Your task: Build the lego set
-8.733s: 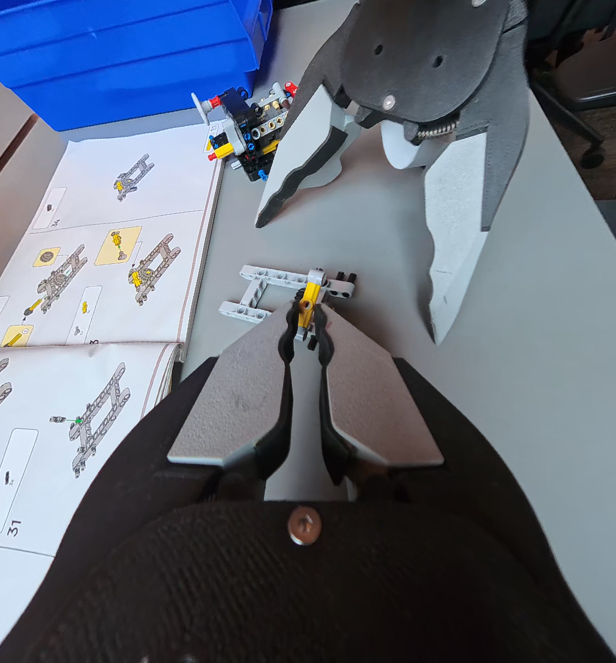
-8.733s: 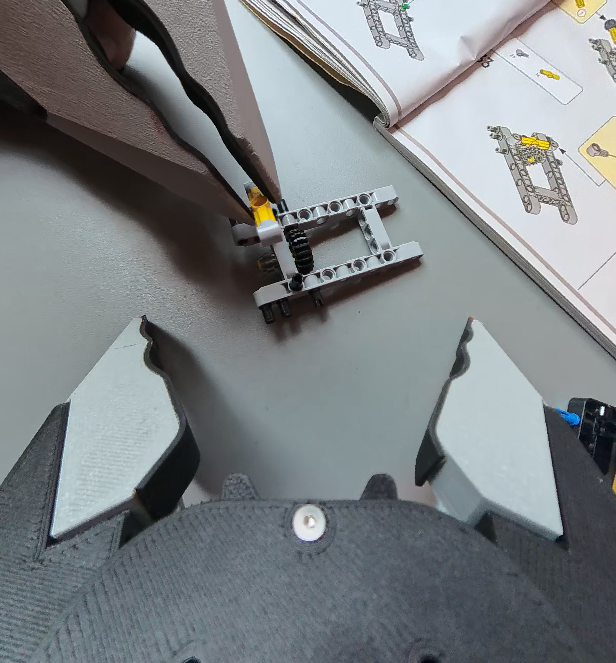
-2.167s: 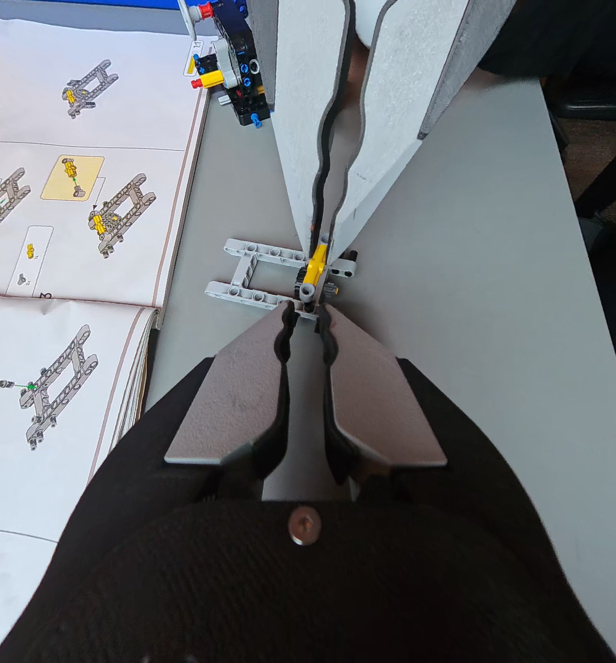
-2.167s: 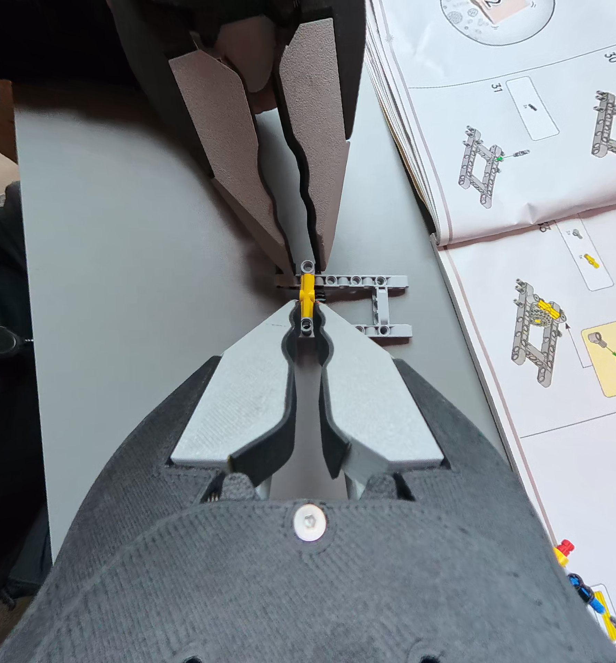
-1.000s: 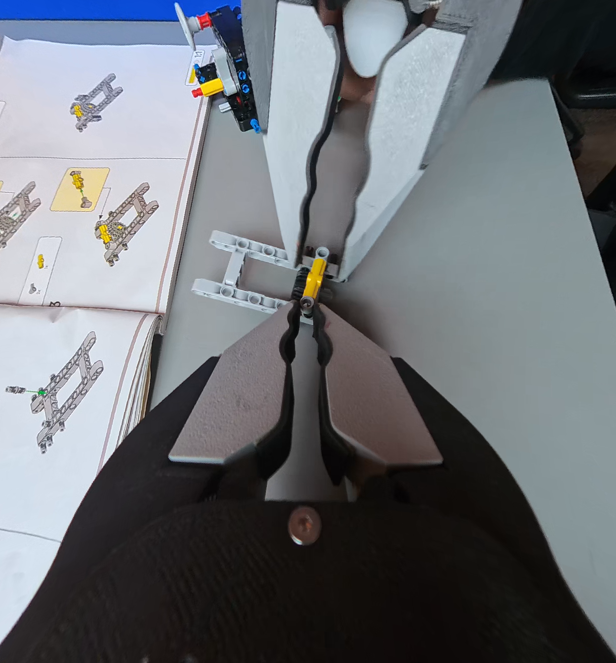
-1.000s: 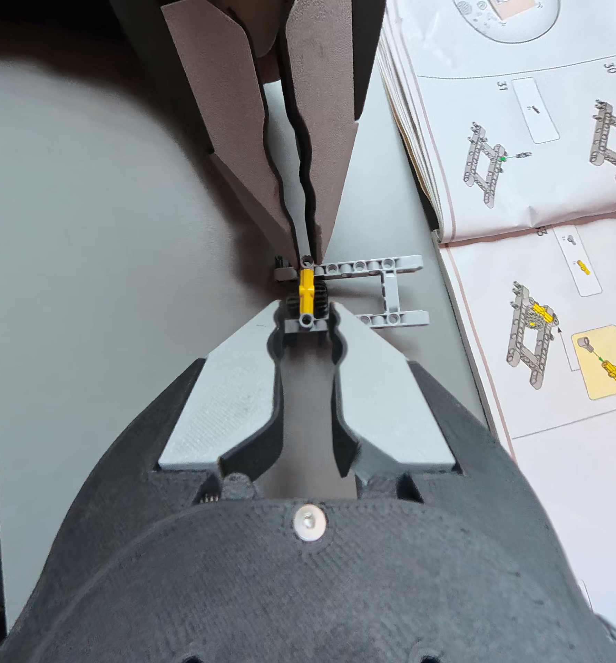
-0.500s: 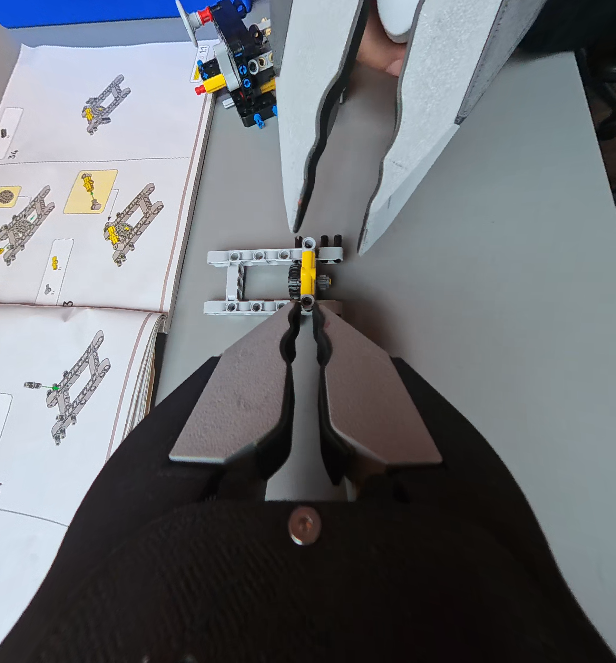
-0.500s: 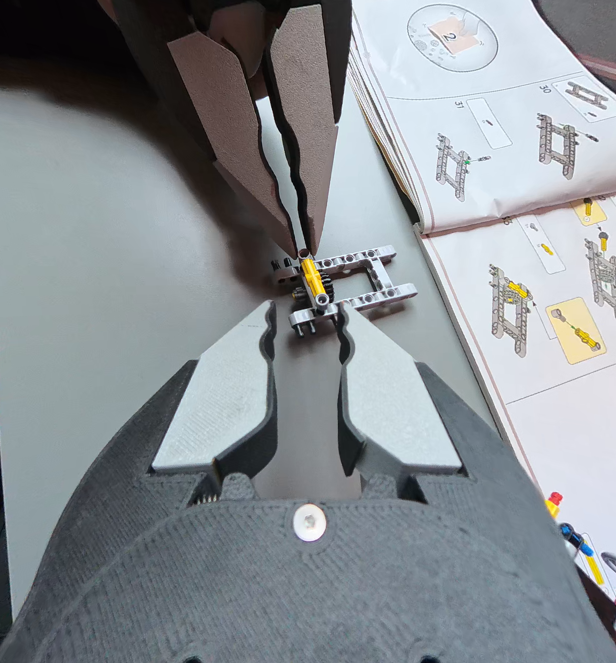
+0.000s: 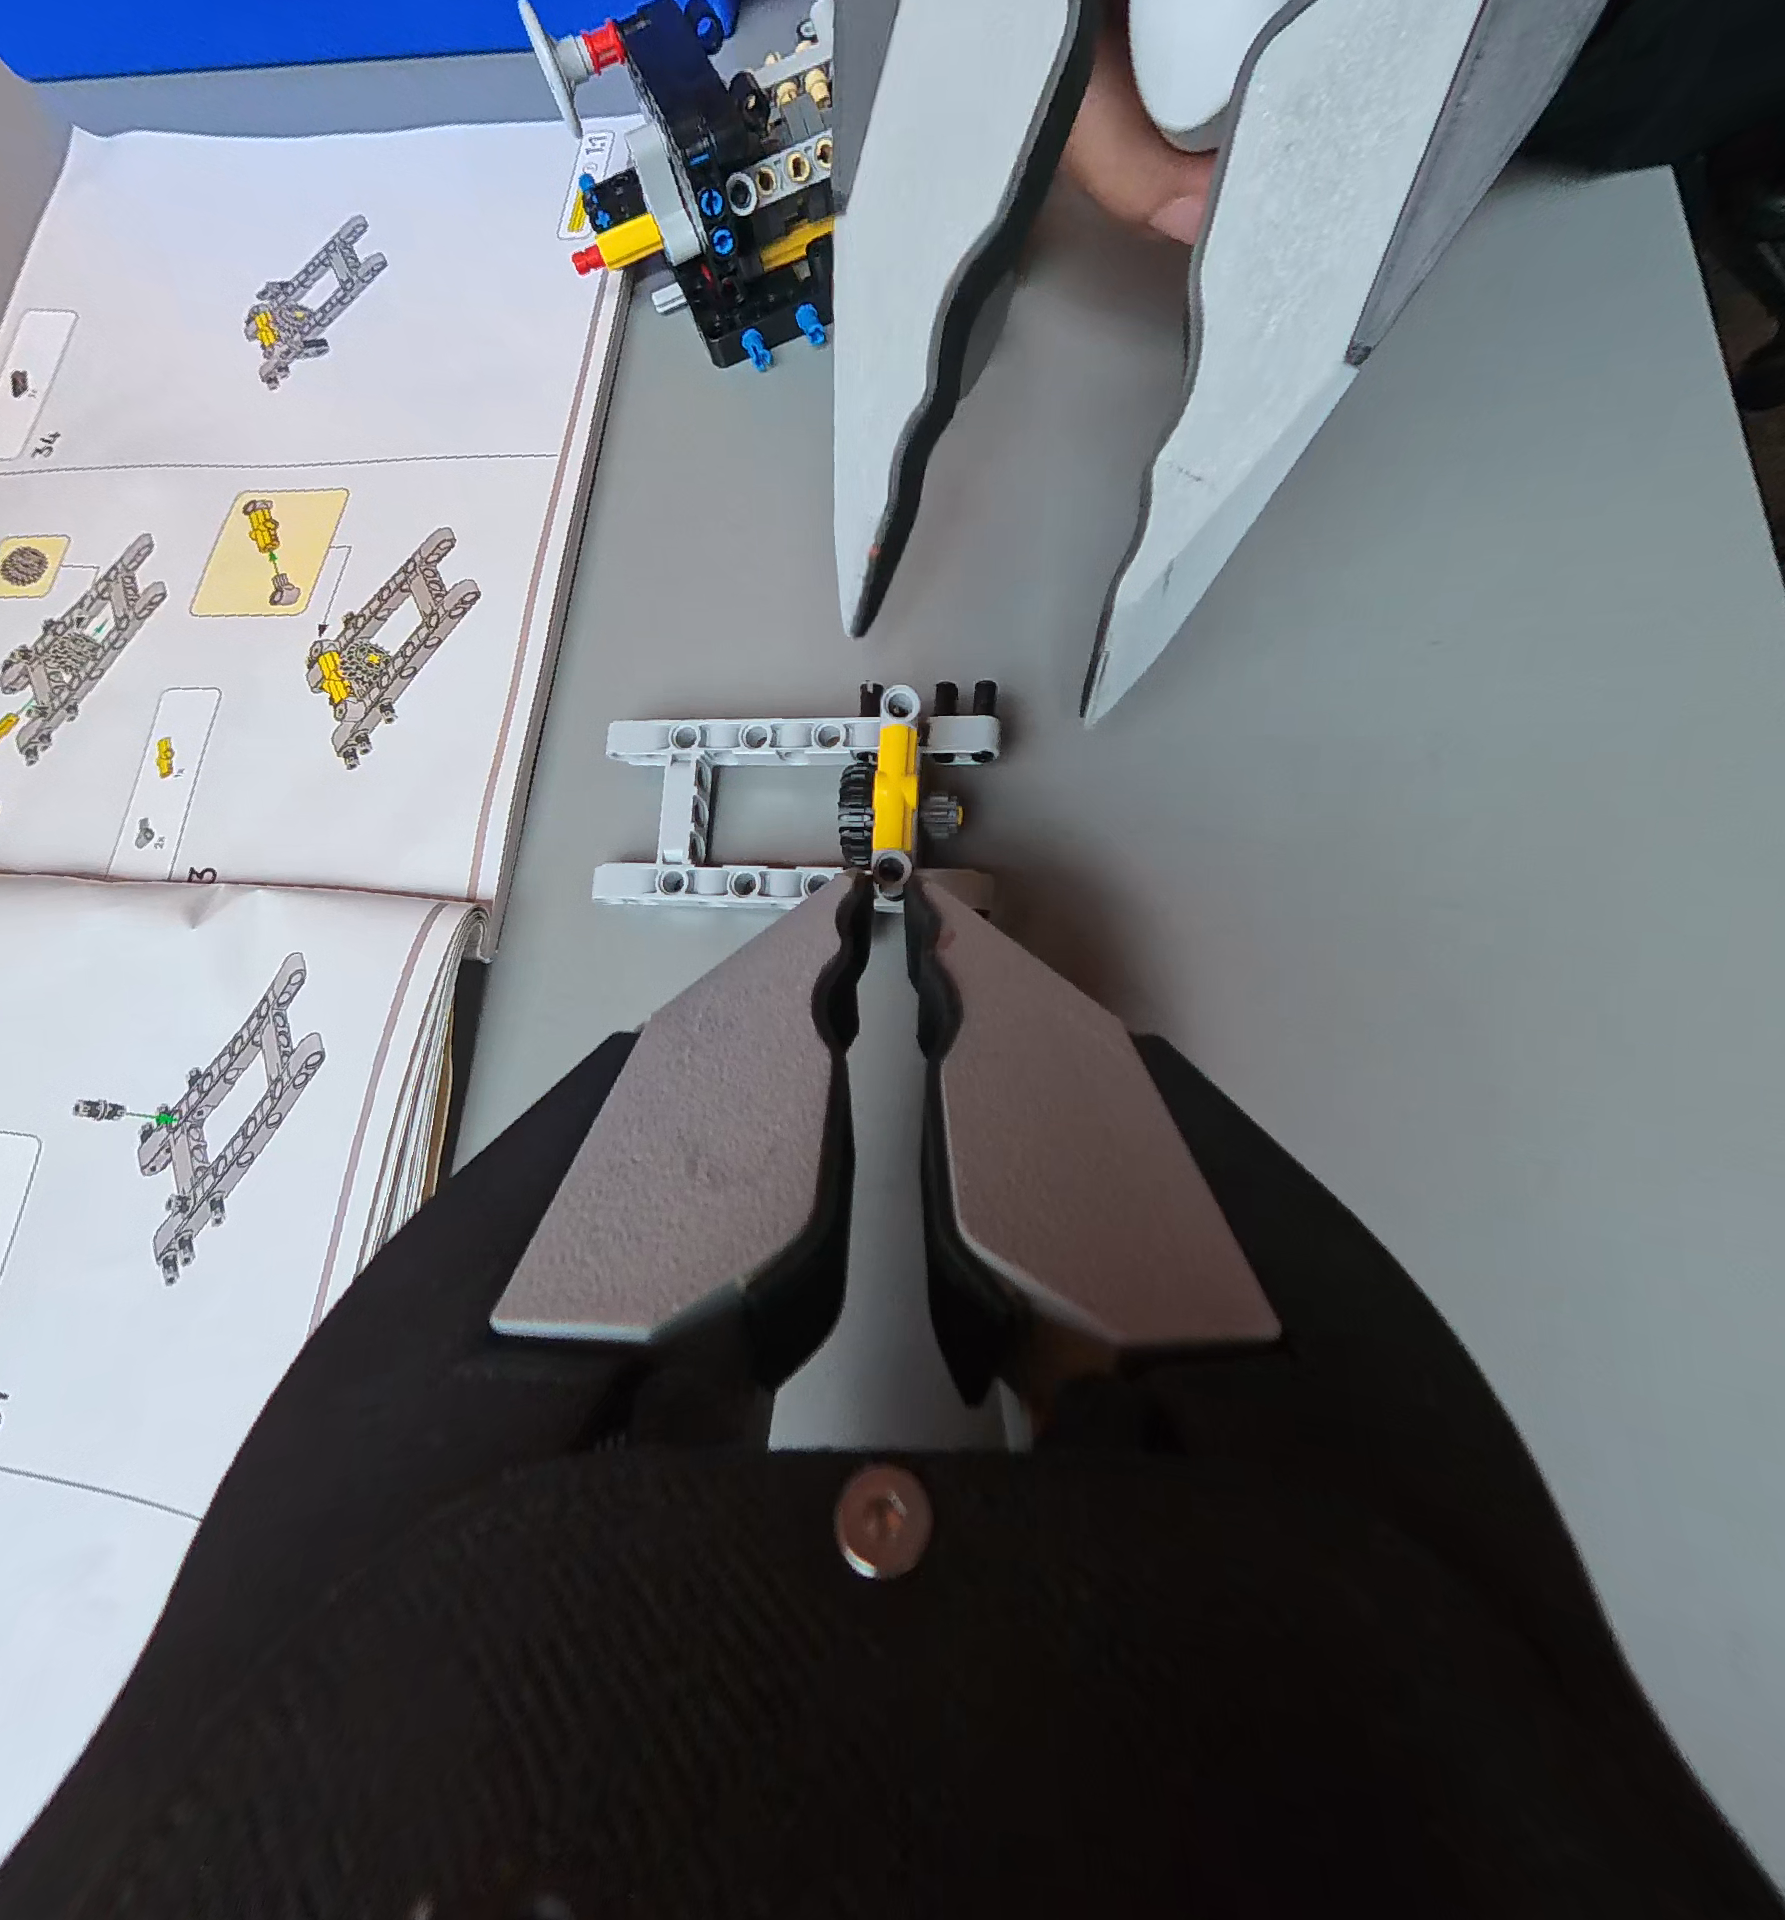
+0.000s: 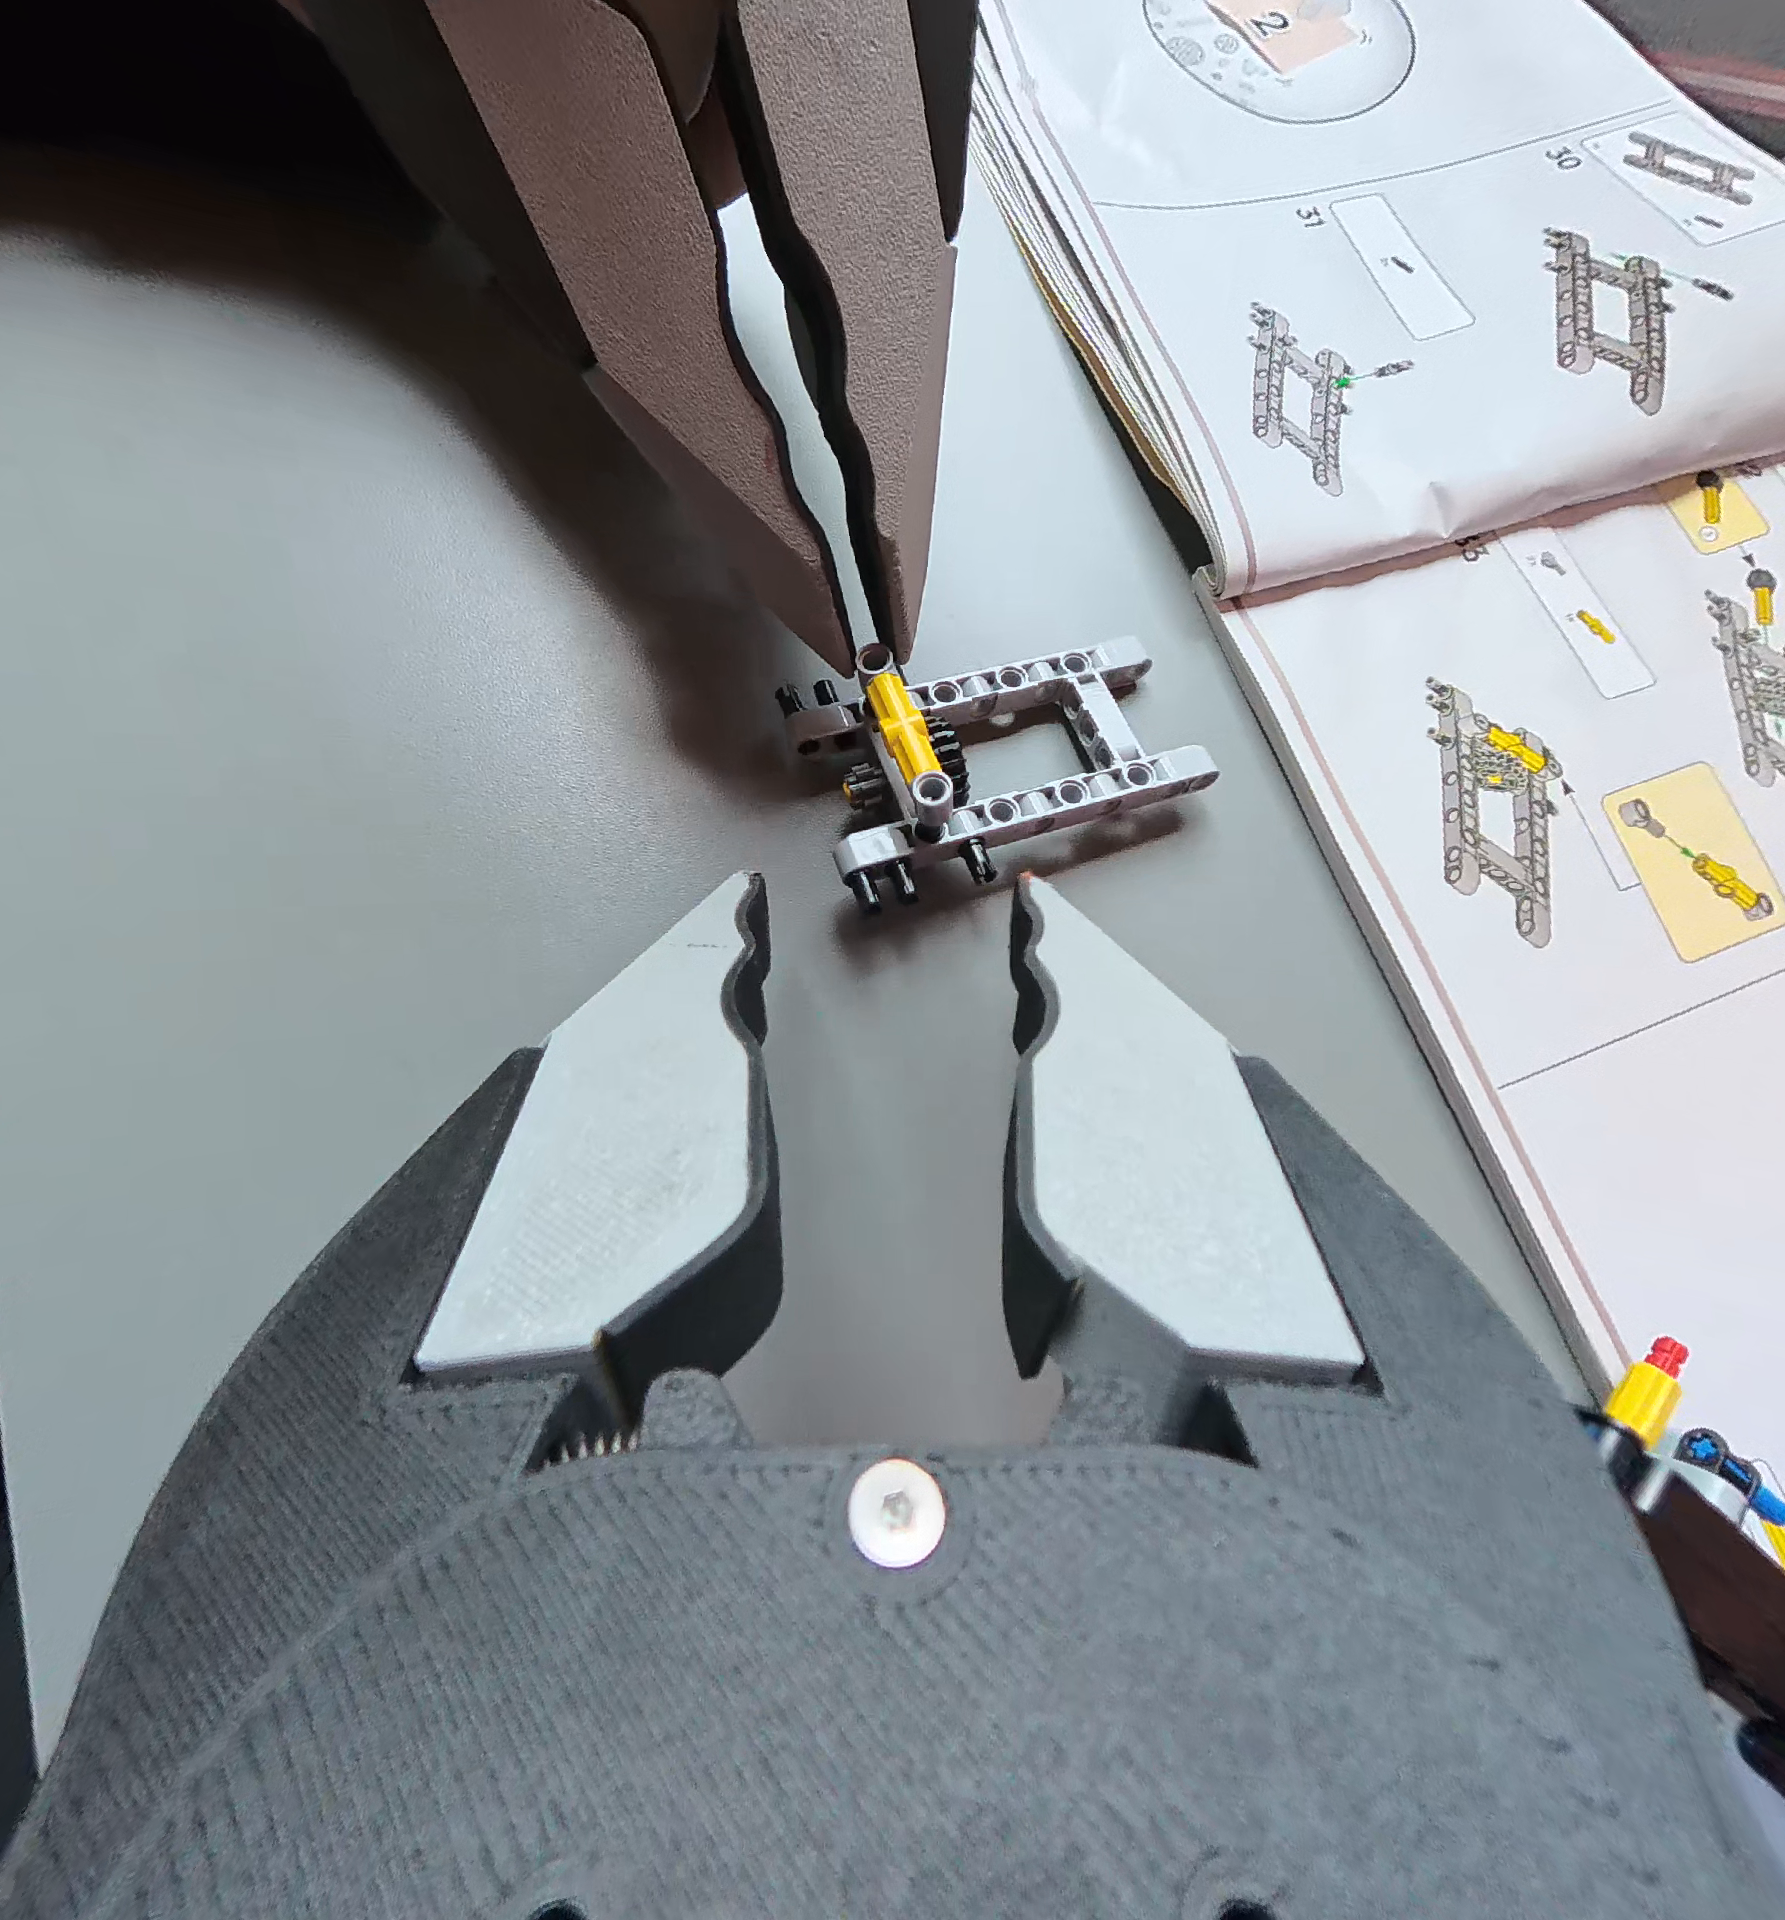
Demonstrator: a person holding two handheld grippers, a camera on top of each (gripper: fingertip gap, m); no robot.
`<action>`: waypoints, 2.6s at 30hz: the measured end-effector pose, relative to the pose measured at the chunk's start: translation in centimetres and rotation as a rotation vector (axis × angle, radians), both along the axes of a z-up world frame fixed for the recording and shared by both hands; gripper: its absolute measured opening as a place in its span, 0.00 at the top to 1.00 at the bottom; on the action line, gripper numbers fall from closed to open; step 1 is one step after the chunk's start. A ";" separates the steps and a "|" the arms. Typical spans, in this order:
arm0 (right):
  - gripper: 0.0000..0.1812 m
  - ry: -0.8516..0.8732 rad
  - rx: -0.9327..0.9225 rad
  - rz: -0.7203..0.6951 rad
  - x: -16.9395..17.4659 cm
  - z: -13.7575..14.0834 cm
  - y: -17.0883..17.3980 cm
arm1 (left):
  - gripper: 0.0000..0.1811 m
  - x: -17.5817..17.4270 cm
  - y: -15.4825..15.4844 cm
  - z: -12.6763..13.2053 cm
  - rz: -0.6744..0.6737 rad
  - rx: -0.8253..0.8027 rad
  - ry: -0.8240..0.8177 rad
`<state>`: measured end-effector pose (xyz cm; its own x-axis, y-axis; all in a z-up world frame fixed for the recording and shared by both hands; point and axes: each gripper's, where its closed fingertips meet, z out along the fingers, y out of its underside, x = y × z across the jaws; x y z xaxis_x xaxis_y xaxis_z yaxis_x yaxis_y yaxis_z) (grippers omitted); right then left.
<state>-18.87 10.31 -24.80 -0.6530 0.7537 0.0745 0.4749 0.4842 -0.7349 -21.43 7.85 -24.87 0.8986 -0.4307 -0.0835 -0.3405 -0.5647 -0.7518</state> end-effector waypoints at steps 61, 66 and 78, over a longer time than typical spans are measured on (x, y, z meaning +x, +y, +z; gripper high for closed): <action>0.98 -0.020 -0.006 0.233 -0.5 1.0 -0.8 | 0.94 0.3 -1.6 -0.3 -0.020 -0.047 -0.110; 0.98 -0.057 -0.051 0.203 -1.0 1.6 -0.5 | 0.94 -0.2 -1.5 1.2 -0.005 -0.004 -0.146; 0.98 -0.126 -0.050 0.204 -1.1 0.9 -1.1 | 0.94 -0.2 0.0 0.9 -0.054 -0.031 -0.154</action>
